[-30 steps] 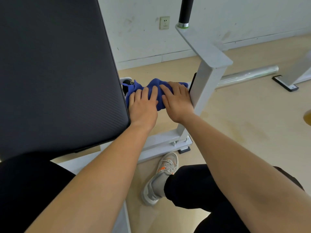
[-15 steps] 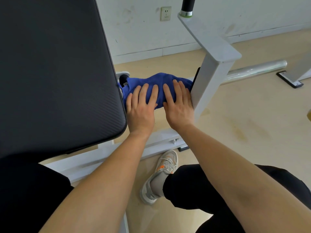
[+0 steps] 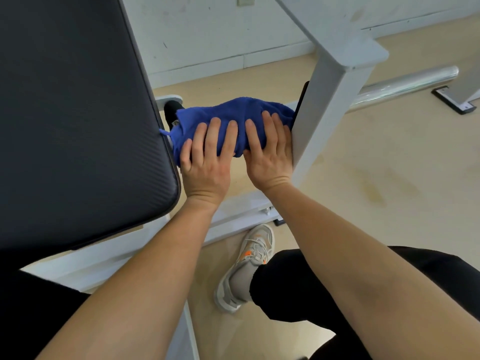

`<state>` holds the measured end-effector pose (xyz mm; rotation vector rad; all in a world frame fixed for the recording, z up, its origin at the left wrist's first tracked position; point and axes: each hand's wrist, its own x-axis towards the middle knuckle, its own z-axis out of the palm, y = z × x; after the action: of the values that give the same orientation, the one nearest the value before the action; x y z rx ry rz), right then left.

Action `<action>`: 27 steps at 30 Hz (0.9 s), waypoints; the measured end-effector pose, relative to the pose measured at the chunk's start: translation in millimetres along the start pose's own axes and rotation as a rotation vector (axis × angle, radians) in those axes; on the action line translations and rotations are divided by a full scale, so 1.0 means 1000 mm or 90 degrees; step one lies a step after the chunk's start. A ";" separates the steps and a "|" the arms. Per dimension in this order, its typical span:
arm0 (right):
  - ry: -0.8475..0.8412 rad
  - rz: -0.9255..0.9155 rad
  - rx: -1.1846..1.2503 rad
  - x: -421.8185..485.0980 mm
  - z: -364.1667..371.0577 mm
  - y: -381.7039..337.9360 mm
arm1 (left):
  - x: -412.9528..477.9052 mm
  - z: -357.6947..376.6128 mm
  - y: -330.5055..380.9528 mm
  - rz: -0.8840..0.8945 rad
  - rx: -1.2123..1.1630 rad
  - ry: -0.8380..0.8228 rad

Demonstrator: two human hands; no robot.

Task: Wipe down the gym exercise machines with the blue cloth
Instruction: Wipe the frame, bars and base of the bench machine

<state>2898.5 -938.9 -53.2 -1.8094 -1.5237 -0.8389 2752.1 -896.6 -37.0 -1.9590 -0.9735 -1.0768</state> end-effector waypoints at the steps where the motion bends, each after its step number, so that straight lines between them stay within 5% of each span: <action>1: -0.012 0.004 0.003 0.000 -0.004 -0.001 | 0.001 -0.004 0.000 -0.014 -0.014 -0.021; 21: -0.550 -0.044 0.068 0.096 -0.078 0.008 | 0.103 -0.041 -0.021 -0.087 -0.221 -0.671; 24: -0.526 -0.041 0.070 0.094 -0.079 0.006 | 0.117 -0.035 -0.027 -0.077 -0.283 -0.747; 27: -0.421 -0.048 0.056 0.075 -0.079 0.001 | 0.109 -0.042 -0.026 -0.039 -0.255 -0.693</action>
<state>2903.5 -956.9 54.1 -2.0864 -1.9962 -0.1862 2755.0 -888.1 81.9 -2.9339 -1.4172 -0.1284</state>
